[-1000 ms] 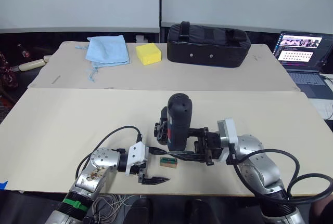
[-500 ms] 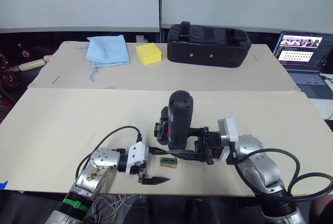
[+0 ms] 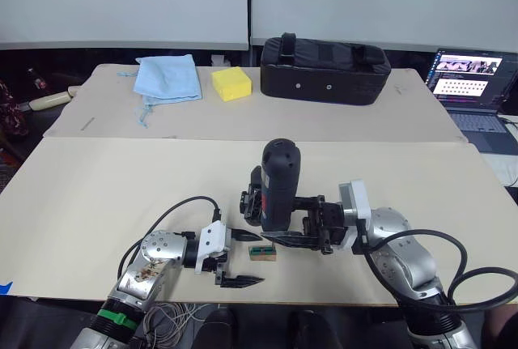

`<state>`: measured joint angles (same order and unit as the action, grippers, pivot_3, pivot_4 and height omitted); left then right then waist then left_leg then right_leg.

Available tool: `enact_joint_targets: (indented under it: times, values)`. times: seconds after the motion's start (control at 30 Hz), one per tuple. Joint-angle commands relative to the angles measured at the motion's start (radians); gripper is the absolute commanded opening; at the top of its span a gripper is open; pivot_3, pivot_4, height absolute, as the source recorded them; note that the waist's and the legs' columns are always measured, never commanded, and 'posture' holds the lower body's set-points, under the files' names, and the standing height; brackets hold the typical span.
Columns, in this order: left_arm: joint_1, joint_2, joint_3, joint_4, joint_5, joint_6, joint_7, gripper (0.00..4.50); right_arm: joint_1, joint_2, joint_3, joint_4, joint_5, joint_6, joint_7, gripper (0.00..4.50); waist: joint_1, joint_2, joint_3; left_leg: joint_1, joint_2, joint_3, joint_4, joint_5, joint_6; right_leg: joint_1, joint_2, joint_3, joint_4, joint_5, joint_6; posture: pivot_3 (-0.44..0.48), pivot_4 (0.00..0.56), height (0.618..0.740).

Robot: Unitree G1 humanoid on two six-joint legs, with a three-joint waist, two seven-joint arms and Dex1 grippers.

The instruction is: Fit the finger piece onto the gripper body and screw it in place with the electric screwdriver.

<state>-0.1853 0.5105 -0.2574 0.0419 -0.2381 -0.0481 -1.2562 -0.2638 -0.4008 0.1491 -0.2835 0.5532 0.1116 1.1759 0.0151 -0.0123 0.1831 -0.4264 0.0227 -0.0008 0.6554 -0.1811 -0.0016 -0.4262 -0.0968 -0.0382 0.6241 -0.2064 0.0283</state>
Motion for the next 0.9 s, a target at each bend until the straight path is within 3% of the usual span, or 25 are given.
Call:
enact_joint_targets:
  times: [0.03, 0.9]
  values:
    - [0.015, -0.007, -0.025, 0.023, 0.006, 0.000, -0.004, 4.50, -0.015, 0.002, -0.020, -0.026, 0.029, -0.006, -0.004, 1.93, 0.000, 0.000, 0.000, 0.000, 0.000, 0.000, 0.000, 0.000, 0.000, 0.000, 0.000, 0.000, 0.000, 0.000, 0.000, 0.000, 0.150, 0.740]
    - [0.015, -0.004, -0.026, 0.031, 0.010, -0.010, -0.005, 4.50, -0.004, -0.016, -0.021, -0.036, 0.058, 0.022, 0.011, 1.93, 0.000, 0.000, 0.000, 0.000, 0.000, 0.000, -0.001, 0.000, 0.000, 0.000, 0.000, 0.000, 0.000, 0.000, 0.000, 0.000, 0.150, 0.740]
